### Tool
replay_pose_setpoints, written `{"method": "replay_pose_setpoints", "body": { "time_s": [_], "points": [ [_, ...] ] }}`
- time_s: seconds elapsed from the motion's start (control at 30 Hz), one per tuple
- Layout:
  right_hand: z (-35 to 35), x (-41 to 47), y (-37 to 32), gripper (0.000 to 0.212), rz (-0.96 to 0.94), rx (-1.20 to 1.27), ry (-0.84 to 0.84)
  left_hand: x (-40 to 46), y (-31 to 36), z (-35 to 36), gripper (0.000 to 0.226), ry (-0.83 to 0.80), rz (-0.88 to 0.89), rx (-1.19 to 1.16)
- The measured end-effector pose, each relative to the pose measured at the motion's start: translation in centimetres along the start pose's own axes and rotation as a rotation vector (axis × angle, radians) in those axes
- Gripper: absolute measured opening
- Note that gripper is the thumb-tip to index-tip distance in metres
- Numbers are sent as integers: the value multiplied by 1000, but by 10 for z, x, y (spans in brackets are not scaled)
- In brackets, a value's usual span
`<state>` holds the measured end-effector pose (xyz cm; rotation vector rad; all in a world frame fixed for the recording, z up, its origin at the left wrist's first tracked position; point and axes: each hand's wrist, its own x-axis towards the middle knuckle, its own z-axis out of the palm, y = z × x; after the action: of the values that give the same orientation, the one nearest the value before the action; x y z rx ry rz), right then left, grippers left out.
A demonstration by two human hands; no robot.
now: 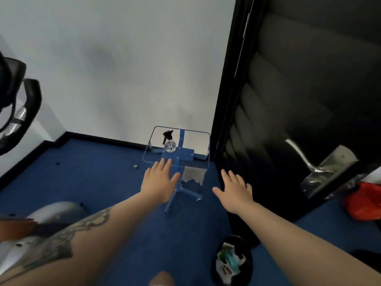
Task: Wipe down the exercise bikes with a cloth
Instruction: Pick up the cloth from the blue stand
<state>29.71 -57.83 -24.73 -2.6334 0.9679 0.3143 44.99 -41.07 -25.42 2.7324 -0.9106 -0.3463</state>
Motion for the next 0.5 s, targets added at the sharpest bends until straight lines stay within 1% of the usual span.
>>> {"method": "replay_pose_setpoints", "body": {
  "time_s": [0.1,0.2,0.37,0.5],
  "points": [
    [8,43,-7,70,-9,-8,-65,38,-9,13,65,-43,-43,-12],
    [16,92,-13,69,5,-13,-87,85,-22,28,65,-97,-75,-41],
    [38,159,-27,69,67,33,-122,159,-42,60,65,-197,-58,-86],
    [64,204,-43,68,137,84,-175,201,-60,88,64,-297,-49,-61]
  ]
}}
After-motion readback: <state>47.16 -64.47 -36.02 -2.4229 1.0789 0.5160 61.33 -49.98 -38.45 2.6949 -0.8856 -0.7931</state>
